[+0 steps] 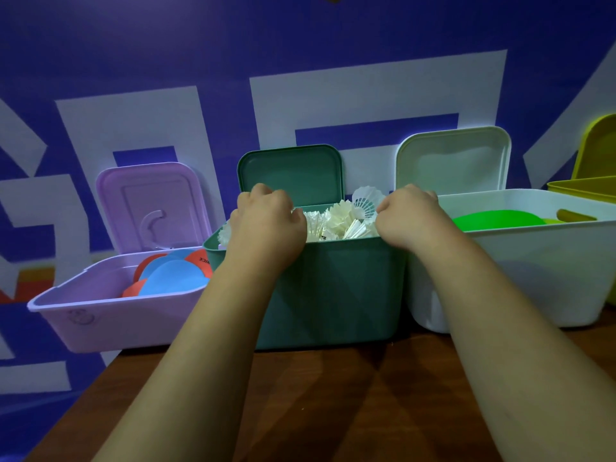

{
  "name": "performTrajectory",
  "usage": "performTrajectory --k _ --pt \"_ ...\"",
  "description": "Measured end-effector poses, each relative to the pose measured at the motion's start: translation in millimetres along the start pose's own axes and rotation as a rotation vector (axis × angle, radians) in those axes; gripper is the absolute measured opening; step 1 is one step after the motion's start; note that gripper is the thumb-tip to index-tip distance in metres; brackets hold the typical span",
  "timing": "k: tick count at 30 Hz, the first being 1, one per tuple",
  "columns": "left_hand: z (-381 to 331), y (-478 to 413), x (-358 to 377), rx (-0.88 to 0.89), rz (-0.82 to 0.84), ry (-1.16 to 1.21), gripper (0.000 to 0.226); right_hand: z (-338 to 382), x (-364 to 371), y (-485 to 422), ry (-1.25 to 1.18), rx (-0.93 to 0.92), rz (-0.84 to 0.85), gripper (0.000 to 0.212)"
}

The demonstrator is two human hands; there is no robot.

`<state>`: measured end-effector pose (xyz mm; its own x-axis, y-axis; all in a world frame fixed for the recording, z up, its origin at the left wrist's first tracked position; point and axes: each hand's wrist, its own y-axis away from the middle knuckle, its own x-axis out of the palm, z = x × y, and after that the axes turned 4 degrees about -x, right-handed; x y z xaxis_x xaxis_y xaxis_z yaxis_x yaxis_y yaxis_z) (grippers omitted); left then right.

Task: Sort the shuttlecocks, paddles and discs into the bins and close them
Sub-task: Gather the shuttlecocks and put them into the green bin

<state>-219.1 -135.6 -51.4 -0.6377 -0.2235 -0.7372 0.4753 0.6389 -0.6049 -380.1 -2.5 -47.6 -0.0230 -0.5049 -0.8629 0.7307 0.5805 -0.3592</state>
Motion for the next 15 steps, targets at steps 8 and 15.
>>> performTrajectory --k 8,15 --pt "-10 5 11 0.116 -0.036 0.019 0.029 -1 -6 10 -0.144 -0.136 0.098 0.048" --pt "-16 8 13 0.249 0.003 0.07 0.027 -5 -7 6 -0.371 -0.086 -0.087 0.054"
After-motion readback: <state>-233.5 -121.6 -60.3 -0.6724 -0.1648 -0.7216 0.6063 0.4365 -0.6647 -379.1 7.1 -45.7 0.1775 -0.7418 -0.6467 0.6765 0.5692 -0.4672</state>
